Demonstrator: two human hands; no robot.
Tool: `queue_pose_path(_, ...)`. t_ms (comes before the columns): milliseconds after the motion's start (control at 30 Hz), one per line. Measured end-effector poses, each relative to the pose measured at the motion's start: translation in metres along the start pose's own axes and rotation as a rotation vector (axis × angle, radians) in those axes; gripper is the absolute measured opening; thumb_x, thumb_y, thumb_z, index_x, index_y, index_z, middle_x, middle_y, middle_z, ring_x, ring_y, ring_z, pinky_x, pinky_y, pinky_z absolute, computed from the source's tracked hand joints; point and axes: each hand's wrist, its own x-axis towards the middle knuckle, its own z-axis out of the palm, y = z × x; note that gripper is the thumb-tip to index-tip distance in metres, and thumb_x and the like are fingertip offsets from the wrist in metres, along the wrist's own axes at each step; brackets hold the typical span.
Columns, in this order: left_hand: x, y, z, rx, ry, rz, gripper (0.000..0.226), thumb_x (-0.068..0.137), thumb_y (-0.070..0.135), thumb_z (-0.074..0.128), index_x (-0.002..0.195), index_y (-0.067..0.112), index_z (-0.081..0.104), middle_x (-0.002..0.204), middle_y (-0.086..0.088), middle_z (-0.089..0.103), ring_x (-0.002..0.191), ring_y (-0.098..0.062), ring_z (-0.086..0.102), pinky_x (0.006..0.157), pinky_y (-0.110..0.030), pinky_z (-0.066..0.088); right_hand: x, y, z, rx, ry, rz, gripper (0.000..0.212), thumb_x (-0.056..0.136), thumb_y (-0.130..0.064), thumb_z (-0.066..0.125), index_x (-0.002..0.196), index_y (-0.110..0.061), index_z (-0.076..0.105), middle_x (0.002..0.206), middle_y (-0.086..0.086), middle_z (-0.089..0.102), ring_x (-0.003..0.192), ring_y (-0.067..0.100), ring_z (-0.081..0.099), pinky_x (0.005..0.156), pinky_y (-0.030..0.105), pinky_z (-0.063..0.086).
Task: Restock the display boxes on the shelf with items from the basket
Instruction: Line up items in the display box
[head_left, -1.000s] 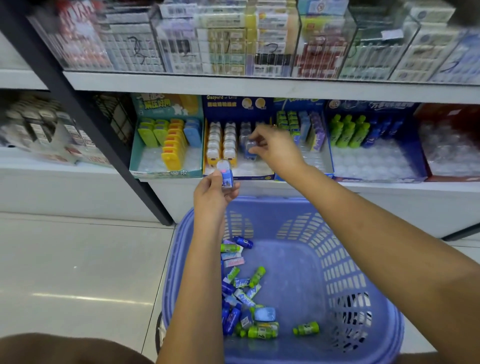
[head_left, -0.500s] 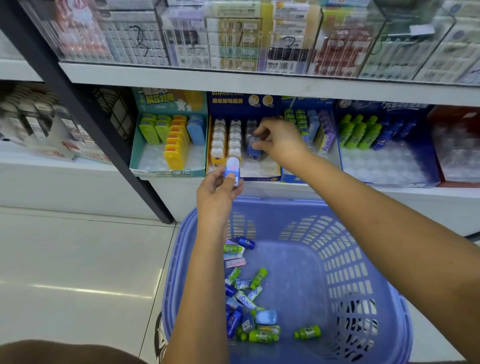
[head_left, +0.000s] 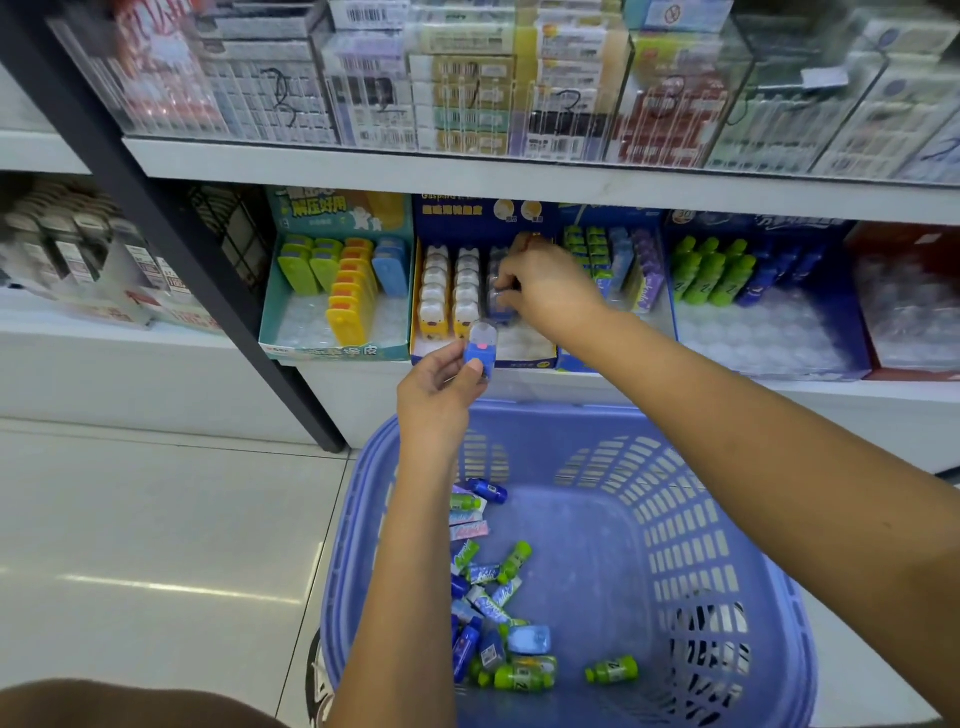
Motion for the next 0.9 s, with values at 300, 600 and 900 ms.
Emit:
queue_pose_path(300,-0.008,0.011,0.012,0.164,-0.099,0.243,0.03,0.093,0.009,0.058,0.122,0.011,0.058,0.106,0.007,0.066,0.097,-0.004,0.064,0.086,-0.015,0.051,-0.05,0.001,-0.017,0.631,-0.031,0.011,0.017,0.08,-0.022,0.073,0.096,-0.02,0.066,0.082,-0.007,0.062,0.077,0.013,0.061,0.073,0.022,0.051)
queue_pose_path(600,-0.01,-0.011,0.018,1.134,-0.289,0.421,0.053,0.097,0.018,0.048,0.146,0.01,0.031,0.153,-0.005,0.03,0.144,-0.019,0.017,0.116,-0.025,0.006,-0.026,0.034,-0.007,0.225,0.095,0.031,0.023,0.084,-0.014,0.068,0.105,-0.006,0.062,0.101,0.014,0.062,0.089,0.027,0.059,0.082,0.038,0.049)
queue_pose_path(900,0.002,-0.006,0.017,1.135,-0.304,0.445,0.05,0.095,0.019,0.052,0.142,0.009,0.041,0.145,-0.006,0.043,0.136,-0.02,0.032,0.111,-0.026,0.023,-0.012,0.035,0.002,0.099,0.028,0.02,0.025,0.083,-0.014,0.069,0.106,-0.005,0.064,0.107,0.014,0.062,0.097,0.028,0.058,0.079,0.032,0.043)
